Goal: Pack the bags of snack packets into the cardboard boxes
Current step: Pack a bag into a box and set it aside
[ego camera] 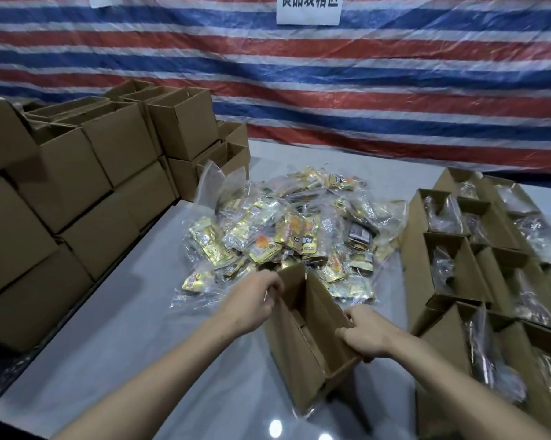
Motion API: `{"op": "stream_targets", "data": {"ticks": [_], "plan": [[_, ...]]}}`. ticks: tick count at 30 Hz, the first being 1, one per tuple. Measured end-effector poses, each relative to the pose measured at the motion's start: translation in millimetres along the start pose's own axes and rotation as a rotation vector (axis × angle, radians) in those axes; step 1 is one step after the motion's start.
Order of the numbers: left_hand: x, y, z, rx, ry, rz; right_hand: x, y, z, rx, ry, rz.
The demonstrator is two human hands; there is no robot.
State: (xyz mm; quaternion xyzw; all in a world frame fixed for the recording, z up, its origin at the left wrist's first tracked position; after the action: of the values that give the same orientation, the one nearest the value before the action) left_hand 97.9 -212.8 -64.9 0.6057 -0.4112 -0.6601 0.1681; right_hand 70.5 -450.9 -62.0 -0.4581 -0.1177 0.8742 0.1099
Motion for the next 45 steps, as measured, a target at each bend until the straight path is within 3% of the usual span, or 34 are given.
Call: {"op": "stream_targets", "data": {"ticks": [4, 7, 11, 15, 21, 28, 31, 34, 41, 45], "plan": [[6.1, -0.7, -19.1, 0.031, 0.234, 0.274, 10.2, -7.6, -1.2, 0.008, 0.044, -0.106], [-0.4, -16.2, -35.4, -0.044, 0.395, 0.267, 14.5, -8.5, -4.2, -0.023, 0.113, -0.105], [-7.0, -55.1, -53.7, -0.297, 0.222, 0.04, 6.4, -4.0, -6.9, -0.035, 0.206, -0.01], [-6.1, -75.5, -73.8, -0.378, 0.187, -0.025, -1.0, 3.2, -9.1, -0.031, 0.294, 0.025], [2.6, -70.8, -113.8, -0.275, 0.19, -0.121, -16.4, 16.8, -15.8, 0.007, 0.406, -0.099], [16.6, -66.5, -165.2, -0.207, 0.186, -0.26, -7.1, 24.4, -28.4, 0.009, 0.411, -0.185], [28.4, -67.0, -179.6, -0.051, 0.061, -0.46, 3.5, 19.7, -31.3, -0.023, 0.407, -0.185], [38.8, -73.6, -186.9, -0.017, -0.067, -0.52, 8.7, 17.7, -31.5, -0.013, 0.402, -0.21], [27.7, -72.5, -181.8, 0.118, 0.096, -0.434, 12.1, 11.2, -27.9, 0.029, 0.405, -0.175], [-4.8, -49.7, -167.3, 0.041, 0.275, -0.061, 11.5, 5.7, -22.5, 0.059, 0.383, -0.186]]}}
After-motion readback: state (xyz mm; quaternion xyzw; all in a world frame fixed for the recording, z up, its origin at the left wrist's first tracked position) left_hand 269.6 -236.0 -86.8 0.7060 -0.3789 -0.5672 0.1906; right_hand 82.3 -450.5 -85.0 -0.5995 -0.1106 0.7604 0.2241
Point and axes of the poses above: each hand's wrist, its own z-axis away from the middle knuckle, its own x-axis out of the palm, y = z × x, the point moved 1 cm from there along -z, towards the middle knuckle, and after that the axes turned 15 degrees about z, right-handed, at the moved point
